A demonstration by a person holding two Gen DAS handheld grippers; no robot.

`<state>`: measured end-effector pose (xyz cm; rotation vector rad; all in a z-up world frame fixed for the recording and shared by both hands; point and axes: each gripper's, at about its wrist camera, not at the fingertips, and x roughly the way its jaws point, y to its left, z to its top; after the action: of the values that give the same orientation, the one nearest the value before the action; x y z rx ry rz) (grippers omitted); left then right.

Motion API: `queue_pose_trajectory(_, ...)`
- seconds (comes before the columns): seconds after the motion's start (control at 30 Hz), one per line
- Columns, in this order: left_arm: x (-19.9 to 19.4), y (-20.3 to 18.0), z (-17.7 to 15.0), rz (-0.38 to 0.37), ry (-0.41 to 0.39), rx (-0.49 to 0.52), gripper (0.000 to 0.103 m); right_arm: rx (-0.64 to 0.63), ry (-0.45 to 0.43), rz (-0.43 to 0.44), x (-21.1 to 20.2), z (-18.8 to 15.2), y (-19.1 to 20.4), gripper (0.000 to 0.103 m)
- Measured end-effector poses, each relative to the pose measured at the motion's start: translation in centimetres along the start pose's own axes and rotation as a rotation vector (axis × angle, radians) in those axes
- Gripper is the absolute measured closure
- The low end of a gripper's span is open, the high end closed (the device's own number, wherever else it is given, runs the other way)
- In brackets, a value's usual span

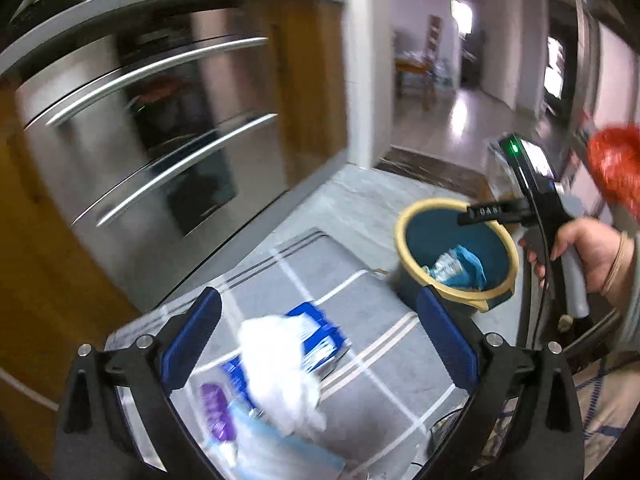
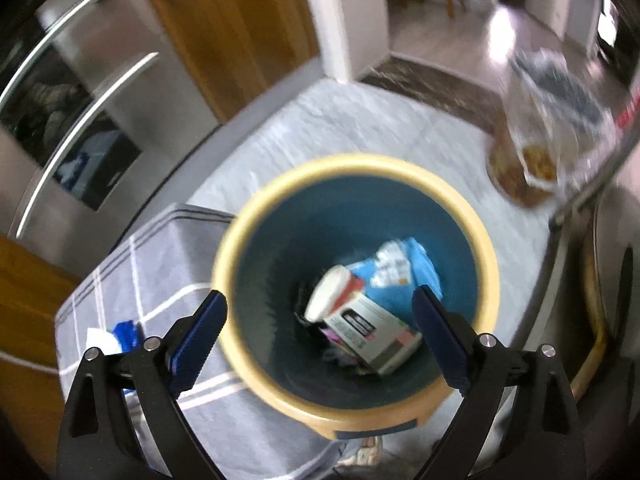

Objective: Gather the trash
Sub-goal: 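Move both open tools back over the tissue and purple bottle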

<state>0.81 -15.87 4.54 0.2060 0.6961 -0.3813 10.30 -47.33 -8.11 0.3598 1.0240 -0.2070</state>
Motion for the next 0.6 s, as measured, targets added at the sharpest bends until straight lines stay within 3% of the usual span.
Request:
queue_pose_trajectory(0.27, -2.2, 6.2, -2.0, 0.098, -0.04, -0.153, 0.006, -0.235, -0.148, 0.101, -5.5, -2.0, 10.5, 0.01)
queue_pose_trajectory(0.37, -2.6, 7.7, -3.0, 0.116, -0.034, -0.163, 0.006, -0.247, -0.126, 0.161, -7.7, -3.5, 14.1, 0.01)
queue_pose_trajectory(0.5, -2.2, 9.9, -4.6, 0.169, -0.008, -0.173, 0.006, -0.124, -0.074, 0.279, -9.5, -5.7, 16.8, 0.01)
queue_pose_trajectory(0.6, -1.5, 11.6, -5.7, 0.204, 0.023, -0.202, 0.006, -0.148, -0.028, 0.29, -9.0, -7.5, 19.2, 0.01)
